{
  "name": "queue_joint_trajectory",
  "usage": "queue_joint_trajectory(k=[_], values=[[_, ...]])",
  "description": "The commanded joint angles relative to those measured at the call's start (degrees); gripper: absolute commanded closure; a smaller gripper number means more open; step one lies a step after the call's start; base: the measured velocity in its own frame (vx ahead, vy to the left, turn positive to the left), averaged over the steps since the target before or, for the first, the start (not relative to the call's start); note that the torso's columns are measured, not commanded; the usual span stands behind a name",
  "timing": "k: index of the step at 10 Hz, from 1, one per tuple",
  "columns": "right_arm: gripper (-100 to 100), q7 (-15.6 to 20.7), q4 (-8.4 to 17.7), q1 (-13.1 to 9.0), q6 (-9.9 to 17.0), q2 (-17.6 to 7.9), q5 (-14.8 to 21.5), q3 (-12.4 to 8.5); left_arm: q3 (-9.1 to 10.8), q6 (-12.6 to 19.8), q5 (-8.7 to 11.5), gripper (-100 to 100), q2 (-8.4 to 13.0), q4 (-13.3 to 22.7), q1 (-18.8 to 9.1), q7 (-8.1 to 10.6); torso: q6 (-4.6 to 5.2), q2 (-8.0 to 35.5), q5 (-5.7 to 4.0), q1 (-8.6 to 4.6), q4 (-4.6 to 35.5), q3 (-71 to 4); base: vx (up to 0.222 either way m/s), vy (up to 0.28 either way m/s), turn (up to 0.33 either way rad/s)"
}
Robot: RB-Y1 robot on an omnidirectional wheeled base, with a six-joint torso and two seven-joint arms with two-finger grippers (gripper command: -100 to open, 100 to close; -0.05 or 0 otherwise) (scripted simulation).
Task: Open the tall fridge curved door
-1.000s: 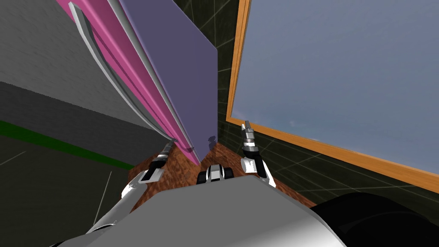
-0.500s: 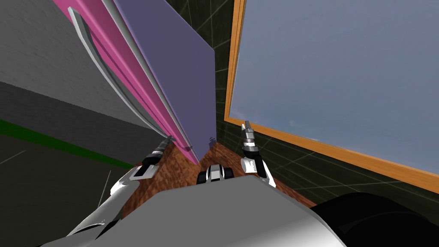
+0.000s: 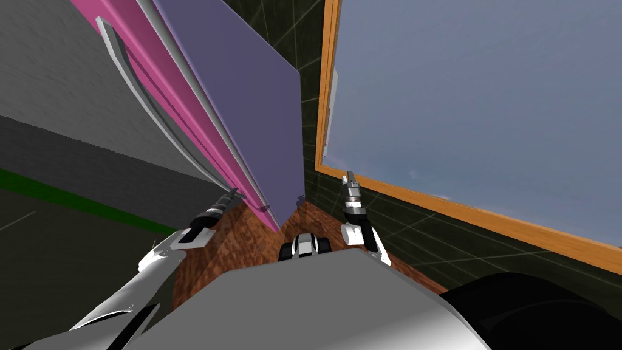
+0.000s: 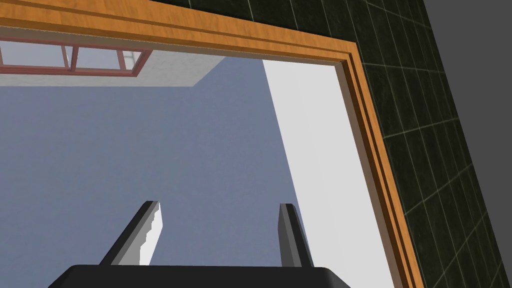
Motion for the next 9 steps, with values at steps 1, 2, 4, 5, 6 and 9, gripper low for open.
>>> queue_joint_trajectory(k=[1,2,4,5,6,9], values=[[0,0.0,0.0,0.0,0.0,0.0,0.0,0.0,0.51,3.1,-0.6,-100,2.7,-0.9,-0.4,0.68,-0.01,0.0,0.02,0.05,0.0,0.0,-0.038,-0.061,-0.005],[0,0.0,0.0,0.0,0.0,0.0,0.0,0.0,0.57,3.7,-0.7,-100,3.3,-1.0,-0.6,0.83,0.01,0.0,0.01,0.01,0.0,0.0,-0.04,-0.058,-0.005],[0,0.0,0.0,0.0,0.0,0.0,0.0,0.0,0.69,4.0,-0.8,-100,3.5,-1.3,-0.5,0.76,0.0,0.0,0.0,0.01,0.0,0.0,-0.021,-0.033,-0.002],[0,0.0,0.0,0.0,0.0,0.0,0.0,0.0,1.83,5.8,-0.9,-100,2.8,-0.3,-2.0,-0.69,0.0,0.0,0.03,0.08,0.0,0.0,-0.075,0.028,-0.245],[0,0.0,0.0,0.0,0.0,0.0,0.0,0.0,2.39,6.6,-0.9,-100,2.3,0.2,-2.8,-1.45,0.11,0.1,0.06,0.16,0.0,0.1,-0.128,0.07,-0.209],[0,0.0,0.0,0.0,0.0,0.0,0.0,0.0,4.62,9.8,-1.1,-100,0.7,2.3,-6.0,-4.47,0.16,0.0,0.01,0.15,0.0,0.0,-0.15,0.116,-0.254]])
